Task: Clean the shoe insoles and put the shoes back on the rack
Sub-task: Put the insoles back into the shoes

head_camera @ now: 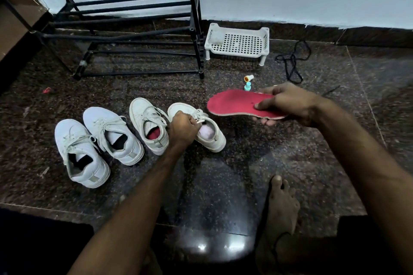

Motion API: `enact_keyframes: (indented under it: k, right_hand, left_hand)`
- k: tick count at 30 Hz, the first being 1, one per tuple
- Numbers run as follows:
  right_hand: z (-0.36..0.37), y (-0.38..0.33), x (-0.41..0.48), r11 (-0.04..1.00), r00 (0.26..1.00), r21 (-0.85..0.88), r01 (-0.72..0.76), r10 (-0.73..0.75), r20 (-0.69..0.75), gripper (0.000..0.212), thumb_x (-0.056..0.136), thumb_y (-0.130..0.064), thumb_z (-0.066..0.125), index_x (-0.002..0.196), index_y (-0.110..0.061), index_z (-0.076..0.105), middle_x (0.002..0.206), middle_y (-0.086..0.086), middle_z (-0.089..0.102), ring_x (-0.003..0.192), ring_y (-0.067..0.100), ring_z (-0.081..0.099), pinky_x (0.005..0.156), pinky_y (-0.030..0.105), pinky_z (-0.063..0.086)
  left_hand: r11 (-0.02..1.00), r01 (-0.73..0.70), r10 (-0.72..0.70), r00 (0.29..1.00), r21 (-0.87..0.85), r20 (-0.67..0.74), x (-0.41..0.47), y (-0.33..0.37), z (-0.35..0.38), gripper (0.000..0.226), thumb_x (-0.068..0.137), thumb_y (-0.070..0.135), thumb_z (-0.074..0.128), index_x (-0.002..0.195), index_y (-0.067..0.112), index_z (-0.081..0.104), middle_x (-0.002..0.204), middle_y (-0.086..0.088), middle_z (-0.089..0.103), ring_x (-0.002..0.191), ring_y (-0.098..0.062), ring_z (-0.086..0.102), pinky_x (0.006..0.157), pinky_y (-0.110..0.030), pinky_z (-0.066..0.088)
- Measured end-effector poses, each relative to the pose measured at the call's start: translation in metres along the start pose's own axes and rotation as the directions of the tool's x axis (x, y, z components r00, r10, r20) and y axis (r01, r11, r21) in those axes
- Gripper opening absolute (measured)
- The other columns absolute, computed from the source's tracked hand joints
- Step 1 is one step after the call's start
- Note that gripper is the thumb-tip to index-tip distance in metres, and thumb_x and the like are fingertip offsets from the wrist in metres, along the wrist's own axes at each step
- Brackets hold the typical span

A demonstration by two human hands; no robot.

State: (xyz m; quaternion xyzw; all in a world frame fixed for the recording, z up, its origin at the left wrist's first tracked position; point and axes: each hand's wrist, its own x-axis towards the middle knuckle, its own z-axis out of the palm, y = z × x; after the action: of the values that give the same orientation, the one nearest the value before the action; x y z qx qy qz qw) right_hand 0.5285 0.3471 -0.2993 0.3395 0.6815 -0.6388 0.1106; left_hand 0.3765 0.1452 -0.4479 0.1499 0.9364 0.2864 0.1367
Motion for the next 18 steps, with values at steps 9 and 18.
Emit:
enact_keyframes:
  k: [9, 18]
  right_hand:
    - [0.04, 0.018, -0.018, 0.984, 0.995, -0.154, -0.094, 0.095, 0.004, 0.01, 0.091, 0.001, 0.057, 0.095, 0.004, 0.065, 0.073, 0.019, 0.071, 0.051, 0.019, 0.064, 0.045, 0.023, 0.056]
    - [0.062, 0.027, -0.007, 0.971, 0.993, -0.218, -0.095, 0.075, -0.096, 0.014, 0.088, 0.005, 0.055, 0.096, 0.01, 0.065, 0.081, 0.026, 0.07, 0.053, 0.022, 0.067, 0.044, 0.026, 0.056]
  left_hand:
    - [1.0, -0.008, 0.008, 1.0, 0.018, 0.005, -0.008, 0.004, -0.003, 0.018, 0.073, 0.029, 0.075, 0.064, 0.02, 0.063, 0.09, -0.005, 0.067, 0.084, -0.025, 0.064, 0.071, -0.031, 0.046]
    - [0.995, -0.082, 0.08, 0.996, 0.055, 0.036, -0.019, 0.012, 0.0, 0.009, 0.075, 0.016, 0.068, 0.068, 0.013, 0.063, 0.096, -0.01, 0.059, 0.085, -0.032, 0.061, 0.075, -0.037, 0.048]
